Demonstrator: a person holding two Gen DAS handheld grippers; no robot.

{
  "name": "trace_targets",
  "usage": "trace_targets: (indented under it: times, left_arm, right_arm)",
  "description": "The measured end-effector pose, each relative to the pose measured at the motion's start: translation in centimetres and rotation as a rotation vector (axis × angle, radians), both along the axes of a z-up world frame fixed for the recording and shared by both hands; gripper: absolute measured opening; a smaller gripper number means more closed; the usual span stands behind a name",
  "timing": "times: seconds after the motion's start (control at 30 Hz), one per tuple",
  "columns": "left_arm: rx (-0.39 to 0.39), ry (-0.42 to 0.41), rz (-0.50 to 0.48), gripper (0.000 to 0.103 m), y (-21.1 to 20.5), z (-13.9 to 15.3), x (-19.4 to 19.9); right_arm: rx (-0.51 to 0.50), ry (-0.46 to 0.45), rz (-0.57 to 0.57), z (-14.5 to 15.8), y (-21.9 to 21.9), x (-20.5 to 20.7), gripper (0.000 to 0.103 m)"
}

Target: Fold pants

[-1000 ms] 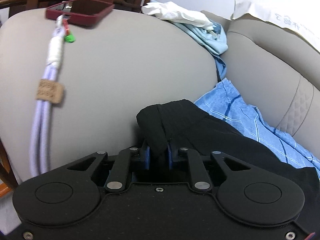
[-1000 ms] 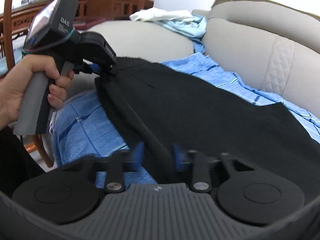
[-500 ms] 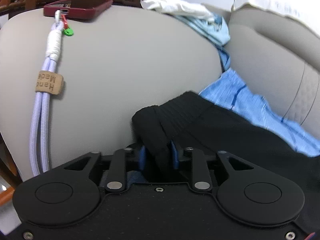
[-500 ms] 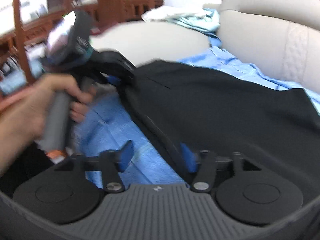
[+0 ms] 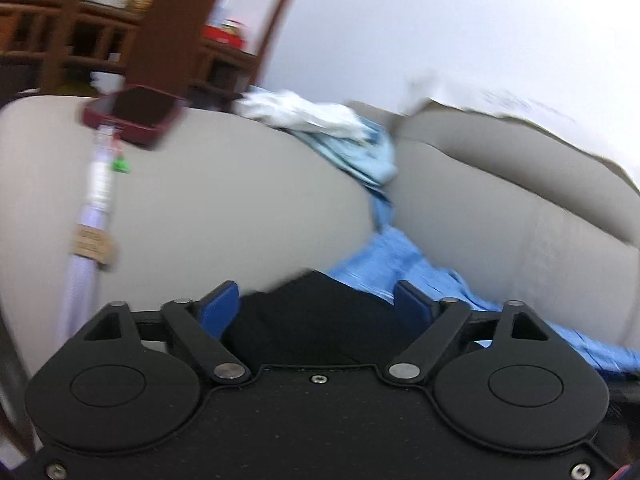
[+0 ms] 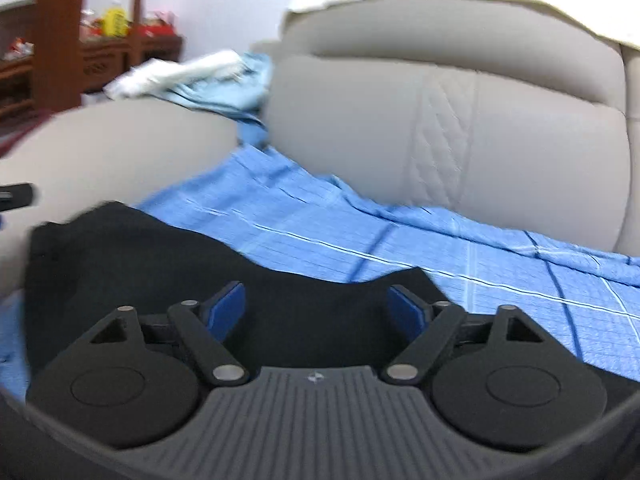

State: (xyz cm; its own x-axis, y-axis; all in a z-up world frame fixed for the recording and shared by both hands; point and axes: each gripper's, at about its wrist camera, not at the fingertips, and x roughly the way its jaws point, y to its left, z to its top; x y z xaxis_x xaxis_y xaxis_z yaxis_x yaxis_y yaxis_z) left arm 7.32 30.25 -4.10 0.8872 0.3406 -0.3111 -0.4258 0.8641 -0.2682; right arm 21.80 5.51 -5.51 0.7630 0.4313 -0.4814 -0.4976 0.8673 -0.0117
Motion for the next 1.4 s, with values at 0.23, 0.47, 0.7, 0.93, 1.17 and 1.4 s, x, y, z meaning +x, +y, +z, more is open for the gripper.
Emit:
trace_targets:
  times: [0.23, 0.47, 0.7, 0.93, 1.17, 1.4]
  left_arm:
    - [0.085, 0.220, -0.259, 0.021, -6.7, -3.2, 3.7]
    - [0.156, 0.282, -0.252, 0.022, -8.2, -5.1, 4.9]
    - [0.135, 0.257, -0.220, 0.040, -8.2, -4.3, 3.8]
    - [0.184, 0.124, -0.297, 0.055, -11.5, -2.3, 3.8]
    - [0.178, 0.194, -0.488, 0.055, -19.3, -1.8, 6.1]
    - [0.236, 0.282, -0.605, 0.054, -28.3, -2.7, 8.3]
  right_arm:
    - [-0.075, 0.056, -0.058, -2.5, -0.8, 2.9, 0.062]
    - [-0.049, 0.071, -0.036, -3.1, -0.9, 4.0, 0.064]
    - [0.029, 0.051, 0.018, -0.4, -4.5, 3.6, 0.083]
    - [0.218, -0.016, -0.229, 1.0, -20.1, -4.5, 0.090]
    - [0.383, -0.044, -0.745, -1.6, -36.0, -15.7, 0.090]
    - [0.387, -0.112, -1.107, -3.7, -43.5, -21.8, 0.090]
